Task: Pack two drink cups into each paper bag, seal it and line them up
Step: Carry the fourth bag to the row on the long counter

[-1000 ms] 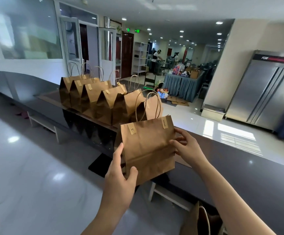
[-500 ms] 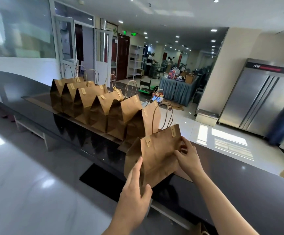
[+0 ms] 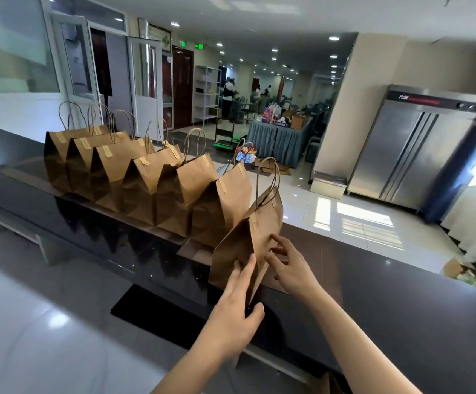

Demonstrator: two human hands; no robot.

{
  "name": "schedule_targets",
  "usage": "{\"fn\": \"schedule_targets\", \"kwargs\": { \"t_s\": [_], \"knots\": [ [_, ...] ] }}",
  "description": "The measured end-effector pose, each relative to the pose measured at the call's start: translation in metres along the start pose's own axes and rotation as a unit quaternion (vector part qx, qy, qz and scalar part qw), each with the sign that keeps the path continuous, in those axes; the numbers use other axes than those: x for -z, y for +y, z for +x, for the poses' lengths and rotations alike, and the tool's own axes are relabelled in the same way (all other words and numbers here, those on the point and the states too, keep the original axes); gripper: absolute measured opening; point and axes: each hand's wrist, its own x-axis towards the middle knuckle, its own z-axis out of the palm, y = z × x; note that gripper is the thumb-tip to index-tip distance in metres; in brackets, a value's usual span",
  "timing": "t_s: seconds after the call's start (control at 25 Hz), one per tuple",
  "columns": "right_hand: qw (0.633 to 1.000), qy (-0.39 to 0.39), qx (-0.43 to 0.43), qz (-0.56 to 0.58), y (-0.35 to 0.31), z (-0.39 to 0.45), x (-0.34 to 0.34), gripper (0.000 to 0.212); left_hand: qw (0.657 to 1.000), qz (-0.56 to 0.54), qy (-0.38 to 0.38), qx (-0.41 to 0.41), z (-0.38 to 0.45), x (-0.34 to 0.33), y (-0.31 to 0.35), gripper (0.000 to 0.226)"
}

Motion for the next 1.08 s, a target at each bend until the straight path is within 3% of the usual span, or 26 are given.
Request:
{"fn": "schedule_targets", "kwargs": {
  "t_s": [0.12,0.44,1.08],
  "knots": [
    [1.000,-0.004,-0.009,0.024,0.005,0.001,-0.003,0.045,1.000,0.001,-0.026,0.001,0.018,0.002,-0.008,0.087],
    [1.000,-0.010,-0.003,0.018,0.012,0.012,-0.012,0.061,0.998,-0.014,-0.059,-0.007,0.061,0.006,-0.020,0.083],
    [1.000,0.011,-0.018,0.009,0.013,0.047,-0.014,0.059,0.996,-0.035,-0.077,-0.027,0.107,0.008,-0.046,0.073]
  ]
}}
